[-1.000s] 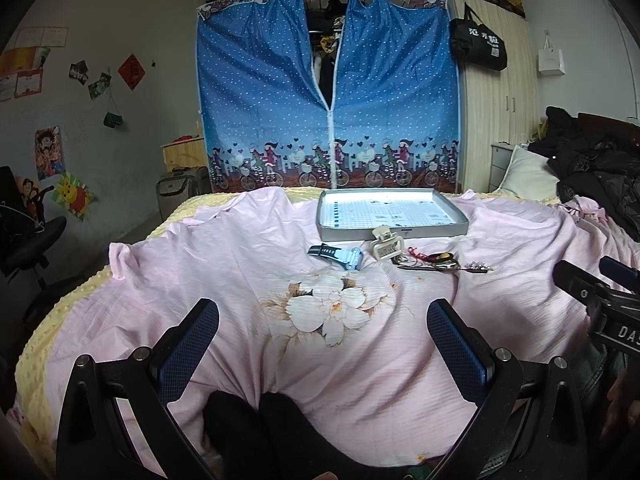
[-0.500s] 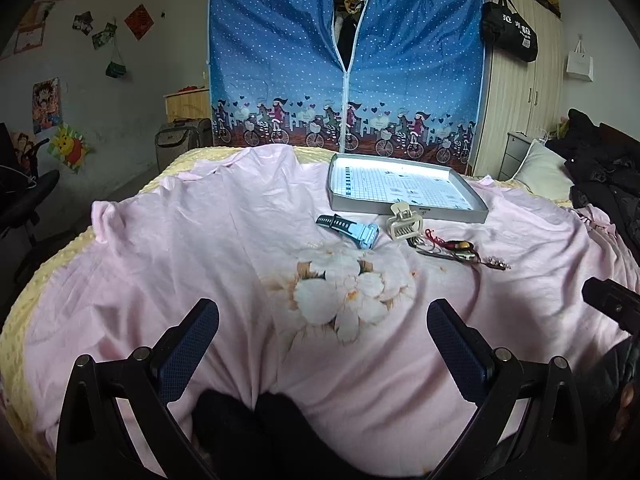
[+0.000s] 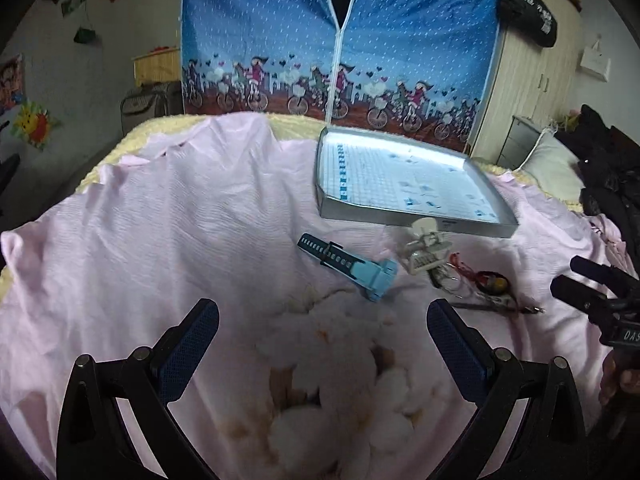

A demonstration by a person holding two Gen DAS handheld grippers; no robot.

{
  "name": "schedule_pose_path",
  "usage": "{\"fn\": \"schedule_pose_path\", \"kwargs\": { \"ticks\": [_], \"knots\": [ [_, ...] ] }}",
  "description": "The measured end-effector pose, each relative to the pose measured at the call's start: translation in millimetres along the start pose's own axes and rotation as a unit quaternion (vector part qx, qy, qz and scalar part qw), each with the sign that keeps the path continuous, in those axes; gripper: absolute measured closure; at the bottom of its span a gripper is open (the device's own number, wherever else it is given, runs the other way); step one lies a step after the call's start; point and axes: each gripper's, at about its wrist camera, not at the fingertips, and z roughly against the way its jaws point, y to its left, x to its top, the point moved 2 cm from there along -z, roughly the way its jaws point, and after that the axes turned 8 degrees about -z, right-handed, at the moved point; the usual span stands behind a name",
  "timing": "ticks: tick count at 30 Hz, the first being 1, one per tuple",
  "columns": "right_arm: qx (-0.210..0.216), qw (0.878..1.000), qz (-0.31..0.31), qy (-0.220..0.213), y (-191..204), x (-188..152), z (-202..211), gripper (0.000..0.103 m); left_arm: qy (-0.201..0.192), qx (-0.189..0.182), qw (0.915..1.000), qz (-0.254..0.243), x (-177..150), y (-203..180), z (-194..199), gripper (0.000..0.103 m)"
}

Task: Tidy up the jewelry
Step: 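Grasp the blue smartwatch with the left tool while the right tool grasps the beige claw clip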

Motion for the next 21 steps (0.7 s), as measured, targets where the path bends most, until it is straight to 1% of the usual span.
{"fn": "schedule_pose_path", "kwargs": {
  "ticks": [2,3,5,6,7,9,11,13,14,16,17,21],
  "knots": [
    [0.008,1.000,-0.005,0.010,-1.2,9.3,-21.4,0.000,0.014,0.002,0.9999,0.001,6.0,5.0,-16.9,0.002],
    [0.013,1.000,-0.008,0.016,-0.9,12.4,-32.5,0.001,0.029,0.006,0.9996,0.003,9.1,8.2,-29.0,0.002],
    [0.023,0.999,-0.005,0.028,0.7,13.8,-50.7,0.006,0.052,0.004,0.9986,0.012,12.0,14.8,-49.8,0.003],
    [0.025,0.999,0.004,0.036,4.0,12.0,-61.4,0.010,0.061,0.003,0.9980,0.019,13.1,18.4,-56.2,0.006],
    [0.027,0.999,0.014,0.043,5.8,11.9,-70.9,0.015,0.068,-0.007,0.9972,0.032,14.3,23.4,-62.2,0.009],
    [0.032,0.998,0.027,0.053,8.6,8.8,-83.3,0.020,0.079,-0.024,0.9949,0.058,16.2,31.4,-69.7,0.012],
    [0.039,0.997,0.027,0.057,7.1,8.9,-93.6,0.020,0.088,-0.045,0.9914,0.086,20.4,36.0,-74.4,0.017],
    [0.052,0.997,0.018,0.058,4.8,11.6,-99.4,0.020,0.097,-0.060,0.9882,0.103,23.9,38.2,-79.5,0.024],
    [0.062,0.996,0.011,0.056,3.8,13.9,-101.1,0.020,0.108,-0.071,0.9853,0.112,26.1,39.0,-83.2,0.027],
    [0.076,0.996,0.000,0.051,3.8,18.6,-104.3,0.020,0.124,-0.084,0.9807,0.126,30.1,39.7,-86.9,0.037],
    [0.077,0.996,-0.002,0.050,3.5,21.0,-106.2,0.020,0.133,-0.090,0.9776,0.136,32.7,41.4,-89.6,0.038],
    [0.079,0.996,-0.008,0.051,4.1,26.8,-114.6,0.020,0.161,-0.081,0.9728,0.146,38.3,48.9,-97.3,0.048]
  ]
}}
